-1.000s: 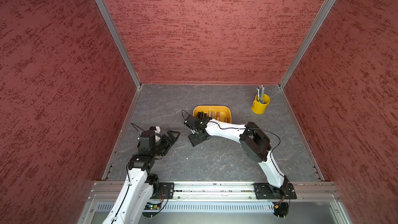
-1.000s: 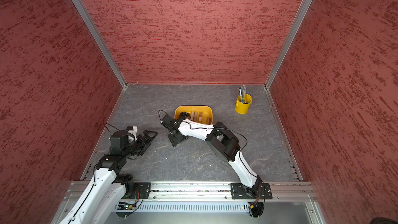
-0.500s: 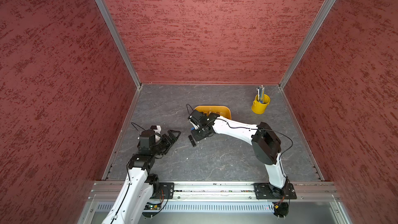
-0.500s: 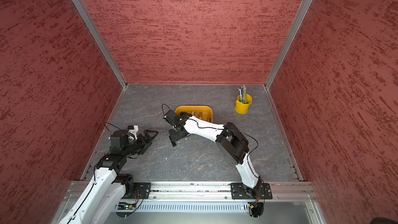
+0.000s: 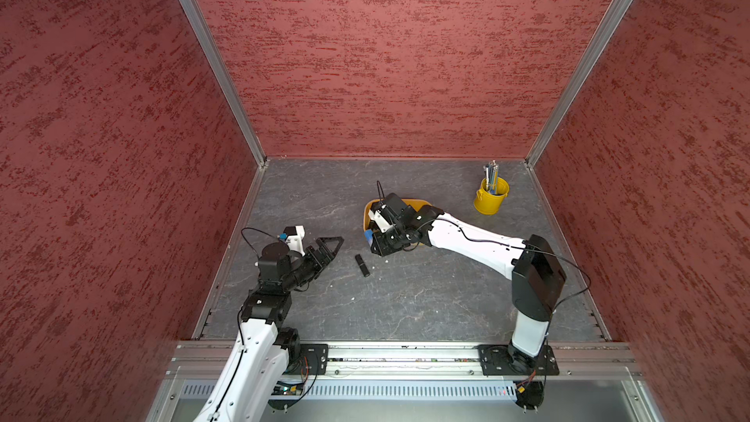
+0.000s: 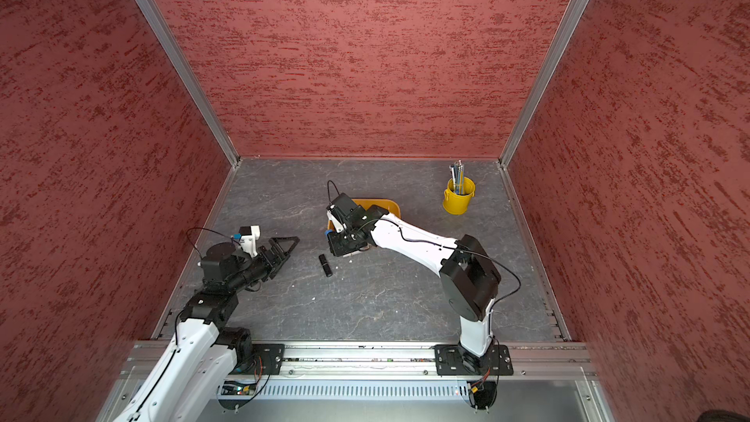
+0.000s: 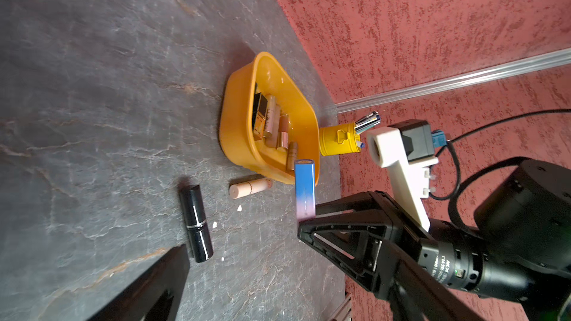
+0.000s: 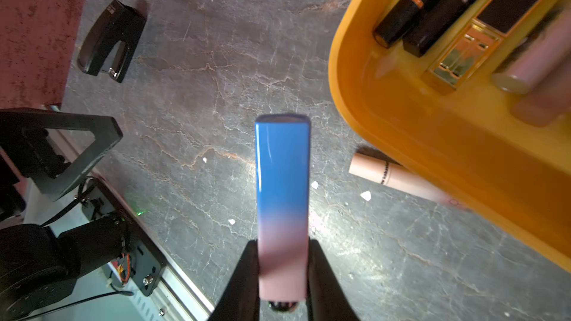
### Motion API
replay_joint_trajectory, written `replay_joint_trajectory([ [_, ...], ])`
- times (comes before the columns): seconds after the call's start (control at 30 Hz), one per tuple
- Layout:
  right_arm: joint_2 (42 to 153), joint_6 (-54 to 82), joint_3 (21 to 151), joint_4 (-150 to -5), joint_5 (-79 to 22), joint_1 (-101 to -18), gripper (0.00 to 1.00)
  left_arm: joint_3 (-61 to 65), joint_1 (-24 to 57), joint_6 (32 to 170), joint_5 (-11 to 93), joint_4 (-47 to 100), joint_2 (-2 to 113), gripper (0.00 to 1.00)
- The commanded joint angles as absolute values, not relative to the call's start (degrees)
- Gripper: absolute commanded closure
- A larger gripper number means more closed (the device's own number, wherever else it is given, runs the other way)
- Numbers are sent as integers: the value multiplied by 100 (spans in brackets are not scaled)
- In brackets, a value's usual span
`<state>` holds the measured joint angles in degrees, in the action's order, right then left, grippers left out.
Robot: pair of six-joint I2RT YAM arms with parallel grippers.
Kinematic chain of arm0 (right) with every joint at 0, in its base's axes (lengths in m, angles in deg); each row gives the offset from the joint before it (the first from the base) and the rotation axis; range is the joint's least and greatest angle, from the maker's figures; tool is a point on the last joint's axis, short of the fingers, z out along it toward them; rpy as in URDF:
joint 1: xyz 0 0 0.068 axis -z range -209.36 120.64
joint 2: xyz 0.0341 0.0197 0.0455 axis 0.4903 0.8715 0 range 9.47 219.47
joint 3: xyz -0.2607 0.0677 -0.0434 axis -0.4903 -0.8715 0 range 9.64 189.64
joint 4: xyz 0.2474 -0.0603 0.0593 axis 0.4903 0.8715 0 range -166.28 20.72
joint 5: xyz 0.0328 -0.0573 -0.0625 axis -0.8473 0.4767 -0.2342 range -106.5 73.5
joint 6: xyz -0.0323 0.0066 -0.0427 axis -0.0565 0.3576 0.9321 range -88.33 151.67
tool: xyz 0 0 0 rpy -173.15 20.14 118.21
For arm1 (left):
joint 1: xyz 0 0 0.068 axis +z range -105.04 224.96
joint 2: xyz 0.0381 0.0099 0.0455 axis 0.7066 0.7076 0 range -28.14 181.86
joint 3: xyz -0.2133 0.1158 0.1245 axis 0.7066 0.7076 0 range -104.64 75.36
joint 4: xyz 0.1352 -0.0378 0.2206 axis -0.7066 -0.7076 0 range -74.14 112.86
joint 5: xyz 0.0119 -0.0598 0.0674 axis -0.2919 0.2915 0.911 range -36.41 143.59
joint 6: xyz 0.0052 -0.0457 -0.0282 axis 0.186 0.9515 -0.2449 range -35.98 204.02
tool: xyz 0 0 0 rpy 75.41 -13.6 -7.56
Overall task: Put the lipstick into the storage box
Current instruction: Place the lipstick in the storage box.
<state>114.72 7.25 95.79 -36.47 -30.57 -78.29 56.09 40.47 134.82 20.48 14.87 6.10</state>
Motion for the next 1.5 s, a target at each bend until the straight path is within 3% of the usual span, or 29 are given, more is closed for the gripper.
replay_joint_trajectory([
  [0.0,11186,522,9451,-3978,-3483,-7698,90,5633,3895,13534,1886,2134,699,0],
  [0.87,10602,969,8993,-3668,-3266,-6389,89,4868,2270,13170,2492,3222,2675,0],
  [1.47,11789,1193,9954,-2718,-1335,-6144,87,3740,1261,12498,3186,2559,3950,0],
])
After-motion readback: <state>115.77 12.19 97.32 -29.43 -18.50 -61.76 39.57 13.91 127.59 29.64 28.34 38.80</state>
